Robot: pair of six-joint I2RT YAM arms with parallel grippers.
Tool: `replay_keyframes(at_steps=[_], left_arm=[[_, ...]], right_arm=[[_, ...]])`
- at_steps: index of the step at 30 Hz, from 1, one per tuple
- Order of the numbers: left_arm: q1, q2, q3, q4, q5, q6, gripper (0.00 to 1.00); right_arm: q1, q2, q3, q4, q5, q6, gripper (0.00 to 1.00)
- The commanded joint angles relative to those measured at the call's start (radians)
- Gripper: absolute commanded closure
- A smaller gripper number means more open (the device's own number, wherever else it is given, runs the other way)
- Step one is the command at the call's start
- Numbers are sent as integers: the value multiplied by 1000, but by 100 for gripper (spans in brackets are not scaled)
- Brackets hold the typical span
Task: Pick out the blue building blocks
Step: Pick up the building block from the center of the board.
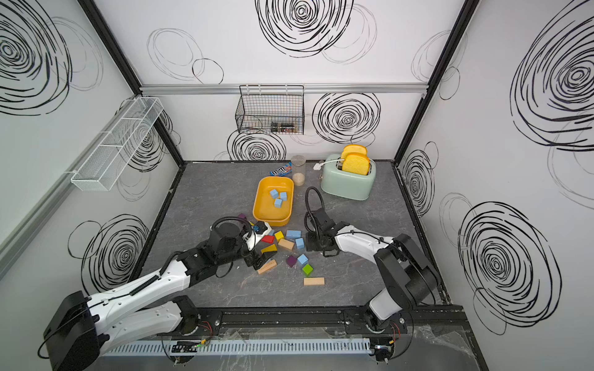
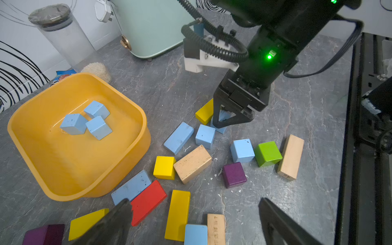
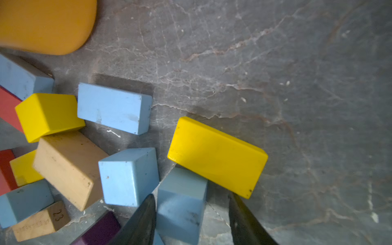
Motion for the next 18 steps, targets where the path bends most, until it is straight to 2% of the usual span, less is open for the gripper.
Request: replay_keyframes(at_steps=[1,12,15,18], left_arm=[[5,2,4,33,-10,7,4],[8,4,6,34,-10,9,4],[10,7,7,32,-10,9,4],[12,6,7,29,-14,12,4]], right_arm=[[6,19,3,-39,30,0,44],[14,38,33,-61,77,-22,49],[17,45,36,-63,85,-30,57],[19,49,38,-64,92,-35,58]])
